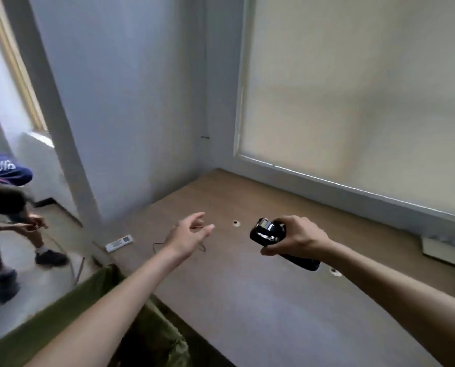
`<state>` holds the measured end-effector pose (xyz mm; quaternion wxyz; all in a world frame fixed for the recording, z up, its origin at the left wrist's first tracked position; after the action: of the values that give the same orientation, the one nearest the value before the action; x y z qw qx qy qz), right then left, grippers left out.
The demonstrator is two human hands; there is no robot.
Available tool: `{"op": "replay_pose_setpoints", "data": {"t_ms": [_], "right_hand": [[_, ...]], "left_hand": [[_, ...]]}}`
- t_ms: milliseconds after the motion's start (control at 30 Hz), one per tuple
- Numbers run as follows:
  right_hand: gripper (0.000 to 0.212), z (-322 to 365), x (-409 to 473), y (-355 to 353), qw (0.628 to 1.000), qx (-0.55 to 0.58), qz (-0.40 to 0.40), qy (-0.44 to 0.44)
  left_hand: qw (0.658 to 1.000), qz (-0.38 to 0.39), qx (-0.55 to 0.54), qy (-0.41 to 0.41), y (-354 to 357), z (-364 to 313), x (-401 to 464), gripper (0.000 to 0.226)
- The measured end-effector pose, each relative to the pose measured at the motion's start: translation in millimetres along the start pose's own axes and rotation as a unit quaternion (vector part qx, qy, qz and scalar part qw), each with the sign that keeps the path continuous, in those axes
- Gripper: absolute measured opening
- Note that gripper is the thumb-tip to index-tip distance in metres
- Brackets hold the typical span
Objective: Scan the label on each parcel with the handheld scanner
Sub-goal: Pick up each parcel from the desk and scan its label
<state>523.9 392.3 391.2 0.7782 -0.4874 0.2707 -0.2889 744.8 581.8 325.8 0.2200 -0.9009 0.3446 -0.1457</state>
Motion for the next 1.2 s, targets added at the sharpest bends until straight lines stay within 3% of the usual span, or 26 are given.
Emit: {"op": "replay_pose_setpoints", "data": {"t_ms": [267,533,767,900,1200], "right_hand": [[0.069,-268.8,-137.1,-146.2,0.981,0.018,-0.108,0.160],[0.087,-499.9,-329.3,-208.9,0.917,0.028,-0.198,0.345],[0.084,-642.4,-477.8,-213.8,0.823,0.082,-0.260,0.498],[0.062,-714.8,-531.4,-202.6,0.779,0.108,-0.260,0.560],[0.075,-858.1,-560.0,-189.6,0.733,0.132,-0.245,0.621]], "left_hand": [[0.972,0.164,0.026,0.169,265.6,-240.7,-48.6,0.048],[0.903,0.322,-0.033,0.283,525.3,-393.4,-173.3,0.053],[0.838,0.428,-0.032,0.336,687.2,-468.3,-274.8,0.057],[0.803,0.481,-0.034,0.351,771.0,-498.1,-321.5,0.056],[0.754,0.557,-0.016,0.349,947.8,-521.8,-371.2,0.049]]}}
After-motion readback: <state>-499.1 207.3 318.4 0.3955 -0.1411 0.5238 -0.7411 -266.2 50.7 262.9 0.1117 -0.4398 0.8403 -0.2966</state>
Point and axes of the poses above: each hand's wrist, its own x-axis towards the middle knuckle, its own y-axis out of the palm, z = x × y, the point moved 3 cm from there along x, towards the middle knuckle, and after that the axes turned 6 degrees about y, right-handed, at the moved point
